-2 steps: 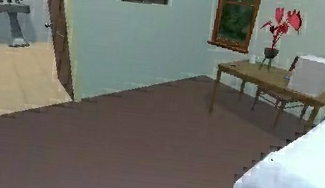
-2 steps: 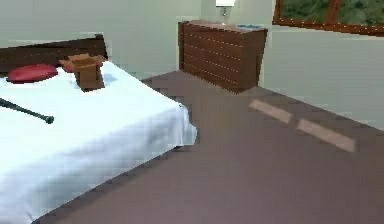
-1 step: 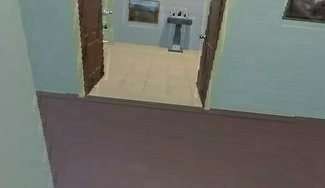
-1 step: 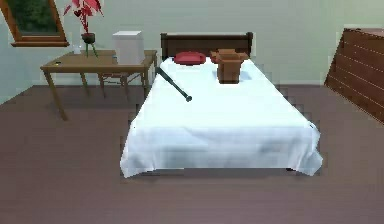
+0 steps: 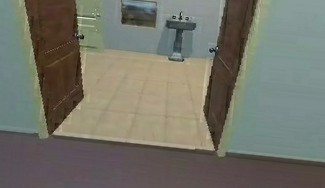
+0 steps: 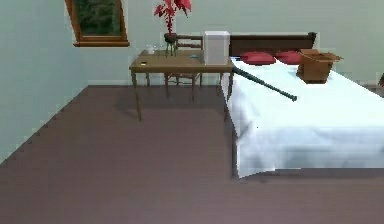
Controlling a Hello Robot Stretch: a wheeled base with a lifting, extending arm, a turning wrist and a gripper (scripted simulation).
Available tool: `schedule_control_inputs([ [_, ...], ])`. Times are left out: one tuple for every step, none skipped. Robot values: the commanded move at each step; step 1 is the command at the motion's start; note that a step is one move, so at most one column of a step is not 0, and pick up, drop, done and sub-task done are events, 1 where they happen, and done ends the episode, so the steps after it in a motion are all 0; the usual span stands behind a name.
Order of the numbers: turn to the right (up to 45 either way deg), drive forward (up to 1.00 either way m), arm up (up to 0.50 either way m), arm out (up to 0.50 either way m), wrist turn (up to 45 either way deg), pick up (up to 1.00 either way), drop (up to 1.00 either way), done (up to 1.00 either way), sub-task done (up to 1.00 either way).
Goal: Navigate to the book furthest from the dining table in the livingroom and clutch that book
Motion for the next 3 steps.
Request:
schedule_control_inputs([
  [-18.0,0.0,0.0,0.0,0.0,0.0,0.0,0.0,0.0],
  [0.0,0.15,0.0,0.0,0.0,0.0,0.0,0.0,0.0],
  [9.0,0.0,0.0,0.0,0.0,0.0,0.0,0.0,0.0],
])
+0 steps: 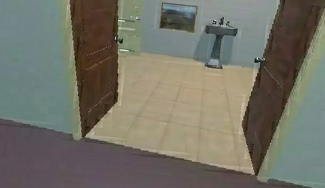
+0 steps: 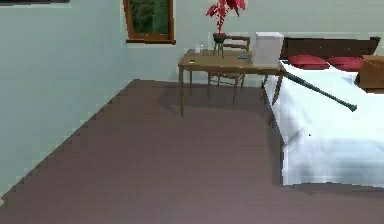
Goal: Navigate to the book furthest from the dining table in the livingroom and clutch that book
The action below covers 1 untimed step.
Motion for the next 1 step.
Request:
schedule_control_inputs([
  [0.0,1.0,0.0,0.0,0.0,0.0,0.0,0.0,0.0],
])
